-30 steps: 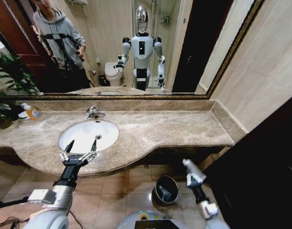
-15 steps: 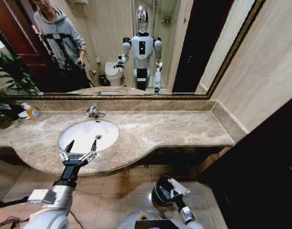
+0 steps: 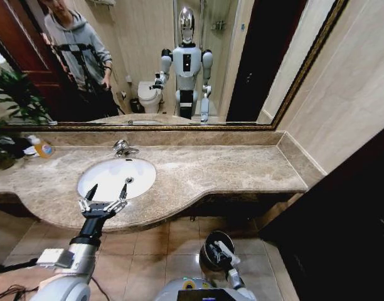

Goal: Pick up the trash from the sink and place it in the trash bin.

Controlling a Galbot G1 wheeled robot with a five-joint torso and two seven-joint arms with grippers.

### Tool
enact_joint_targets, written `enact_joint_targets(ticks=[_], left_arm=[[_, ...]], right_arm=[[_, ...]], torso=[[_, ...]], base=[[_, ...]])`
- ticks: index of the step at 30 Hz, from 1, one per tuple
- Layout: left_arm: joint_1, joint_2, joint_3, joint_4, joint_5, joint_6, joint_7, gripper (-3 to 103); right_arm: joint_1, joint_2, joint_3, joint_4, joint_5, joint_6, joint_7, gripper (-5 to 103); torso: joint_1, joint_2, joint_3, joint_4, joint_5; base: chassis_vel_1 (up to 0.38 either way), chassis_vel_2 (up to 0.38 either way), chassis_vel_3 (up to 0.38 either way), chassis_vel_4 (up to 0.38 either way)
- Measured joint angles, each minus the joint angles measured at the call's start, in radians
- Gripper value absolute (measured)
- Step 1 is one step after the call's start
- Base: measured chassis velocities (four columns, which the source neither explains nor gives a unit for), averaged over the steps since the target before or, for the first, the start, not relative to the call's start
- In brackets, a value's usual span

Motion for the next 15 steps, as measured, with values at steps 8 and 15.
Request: enact_joint_targets(ticks=[8,15], left_arm=[[0.0,0.0,0.0,0.0,0.0,0.0,0.0,100],[0.0,0.0,0.0,0.0,0.0,0.0,0.0,100]], right_arm=[[0.019,-0.004,0.002,0.004,0.015,-0.016,-0.002,19],[-0.019,-0.029,0.008,0.061,0.066,0.002,0.013,46]], torso=[[0.0,0.0,0.0,0.0,0.0],[0.0,0.0,0.0,0.0,0.0003]], base=[[0.0,0.0,0.0,0.0],[0.0,0.0,0.0,0.0]])
